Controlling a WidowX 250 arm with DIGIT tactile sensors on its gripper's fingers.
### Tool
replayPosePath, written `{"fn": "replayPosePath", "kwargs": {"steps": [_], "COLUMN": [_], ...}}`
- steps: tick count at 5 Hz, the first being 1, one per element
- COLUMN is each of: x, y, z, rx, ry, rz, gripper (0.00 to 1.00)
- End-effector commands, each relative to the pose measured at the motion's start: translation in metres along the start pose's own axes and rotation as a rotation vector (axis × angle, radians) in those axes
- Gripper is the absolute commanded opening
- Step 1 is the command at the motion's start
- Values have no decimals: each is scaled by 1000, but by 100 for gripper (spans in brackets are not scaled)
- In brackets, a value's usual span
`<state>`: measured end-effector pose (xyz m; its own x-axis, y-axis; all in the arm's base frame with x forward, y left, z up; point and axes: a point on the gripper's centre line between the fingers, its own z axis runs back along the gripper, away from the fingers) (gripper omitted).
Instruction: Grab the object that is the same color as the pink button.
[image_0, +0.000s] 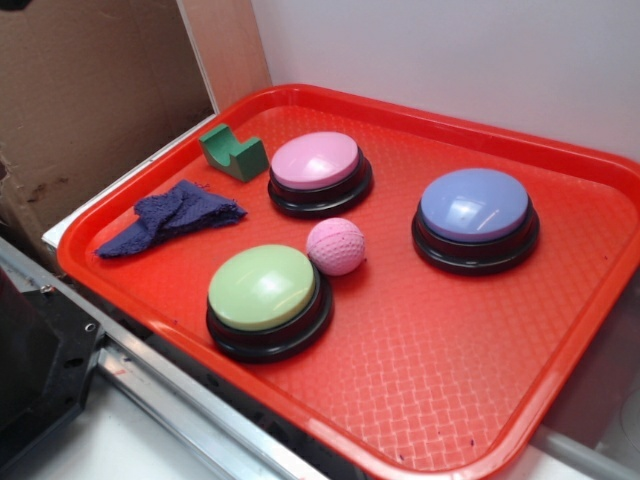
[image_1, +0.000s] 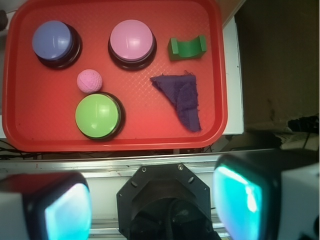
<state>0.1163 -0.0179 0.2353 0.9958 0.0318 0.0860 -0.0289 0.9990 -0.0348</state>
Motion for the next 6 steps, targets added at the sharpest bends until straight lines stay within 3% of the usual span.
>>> {"fn": "replayPosePath", "kwargs": {"steps": [1, 3, 4, 6], "x": [0, 23, 34, 62], "y": [0, -31, -45, -69], "z": [0, -20, -35, -88], "rx": [0, 44, 60, 55], "ry": [0, -68, -73, -175], "rz": [0, -215, -293, -236], "gripper": [100, 100, 100, 100]}}
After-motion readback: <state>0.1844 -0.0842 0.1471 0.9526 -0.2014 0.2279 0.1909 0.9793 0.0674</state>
